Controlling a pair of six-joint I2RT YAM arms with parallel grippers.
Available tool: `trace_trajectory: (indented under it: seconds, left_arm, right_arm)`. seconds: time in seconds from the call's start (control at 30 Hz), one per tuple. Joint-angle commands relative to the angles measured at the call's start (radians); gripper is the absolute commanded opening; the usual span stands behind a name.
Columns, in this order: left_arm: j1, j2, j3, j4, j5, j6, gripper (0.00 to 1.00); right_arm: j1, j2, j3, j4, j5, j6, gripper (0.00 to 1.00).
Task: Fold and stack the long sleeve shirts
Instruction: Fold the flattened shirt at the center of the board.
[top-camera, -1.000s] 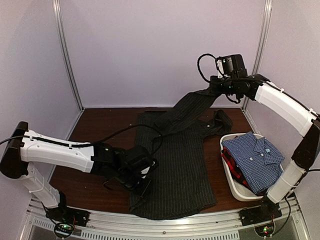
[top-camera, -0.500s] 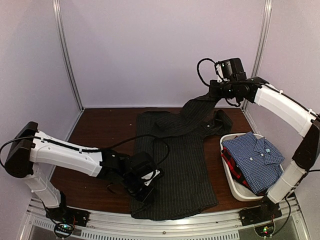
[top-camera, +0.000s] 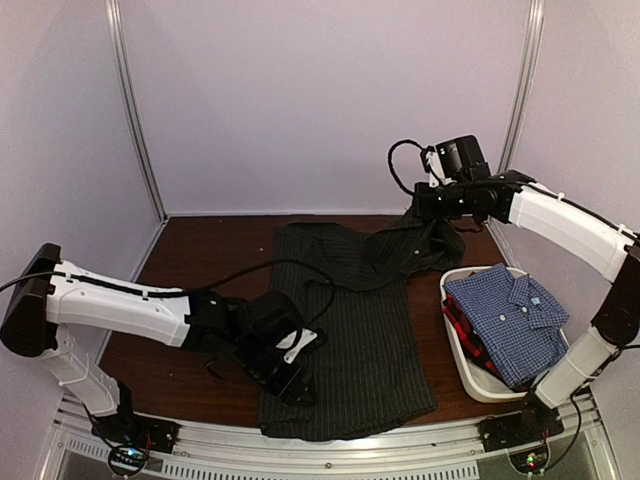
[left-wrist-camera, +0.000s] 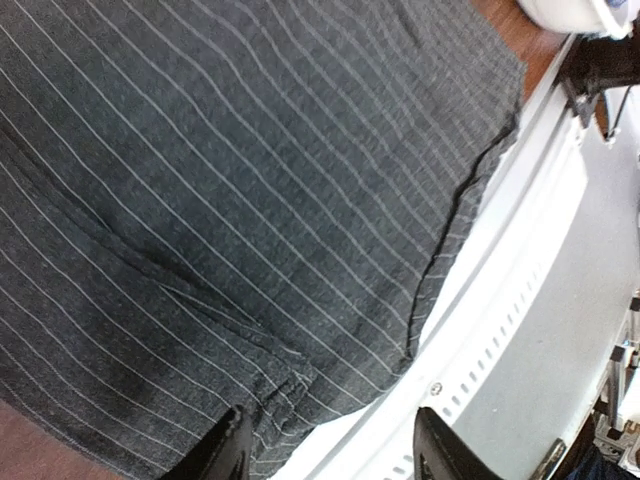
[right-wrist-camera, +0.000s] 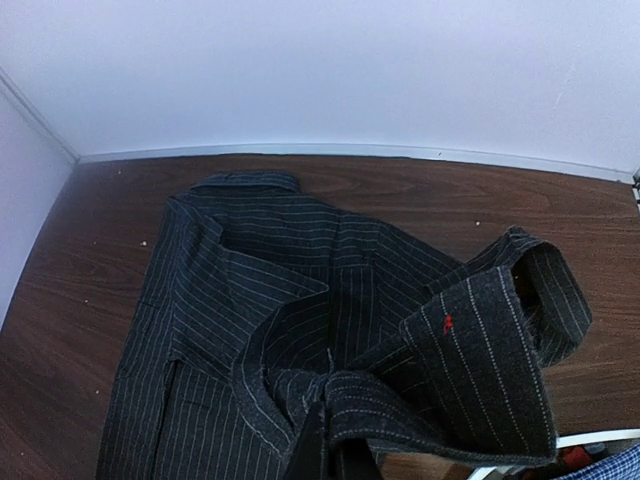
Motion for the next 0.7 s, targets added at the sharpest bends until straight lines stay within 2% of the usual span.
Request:
trace_trajectory:
  seconds: [0.0,0.17,0.33,0.47,0.67]
  left_arm:
    - [0.104,-0.105,0.037,0.074,0.048,0.023,0.57]
    - [0.297,-0.129,0.037,0.099,0.029,0.017,0.52]
    - [0.483,-0.041,0.071,0.140,0.011,-0.004,0.45]
    - [0.553,0.094,0.156,0.226,0.010,0.022,0.41]
    - [0.588,0.264,0.295,0.283,0.042,0.022,0.37]
  right_arm:
    - [0.023,-0.070,-0.064,0.046,-0.073,0.056,0.00]
    - [0.090,-0.099,-0.120,0.074,-0.053,0.096,0.00]
    - [0.227,-0.086,-0.166,0.114,0.009,0.150,0.00]
    - [0.289,-0.081,-0.207,0.162,0.021,0.215,0.00]
    - [0.375,-0.063,-0.230,0.235,0.022,0.287,0.00]
